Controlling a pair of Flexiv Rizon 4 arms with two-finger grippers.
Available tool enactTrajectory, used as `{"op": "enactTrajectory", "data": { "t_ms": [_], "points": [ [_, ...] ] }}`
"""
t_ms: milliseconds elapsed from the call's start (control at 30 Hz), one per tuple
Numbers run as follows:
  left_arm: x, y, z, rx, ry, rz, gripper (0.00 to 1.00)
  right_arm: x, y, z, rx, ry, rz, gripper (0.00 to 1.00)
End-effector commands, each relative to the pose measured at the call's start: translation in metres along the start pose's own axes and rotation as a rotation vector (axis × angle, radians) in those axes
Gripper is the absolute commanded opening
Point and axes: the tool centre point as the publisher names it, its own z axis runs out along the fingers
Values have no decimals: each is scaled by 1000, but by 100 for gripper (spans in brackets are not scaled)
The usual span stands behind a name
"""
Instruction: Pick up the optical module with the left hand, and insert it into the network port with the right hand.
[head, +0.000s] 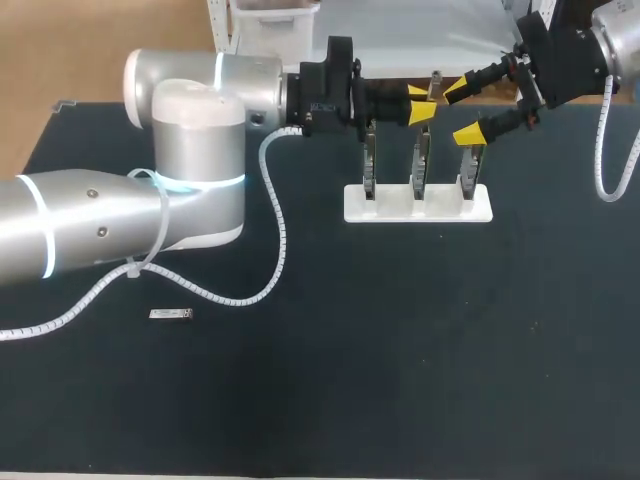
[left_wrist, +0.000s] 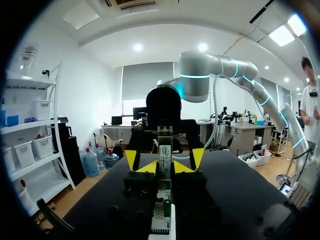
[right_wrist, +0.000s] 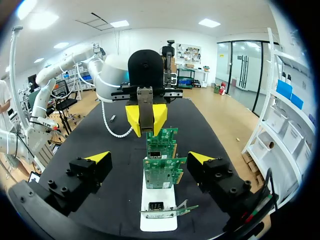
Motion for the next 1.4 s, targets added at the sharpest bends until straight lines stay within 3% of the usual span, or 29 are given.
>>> {"op": "enactTrajectory", "data": {
  "t_ms": [33,1400],
  "points": [
    [1,5,2,11,0,-2,0,0,3,0,6,0,-1,100],
    [6,5,1,-3,13,-14,0,0,3,0,6,0,-1,100]
  ]
}}
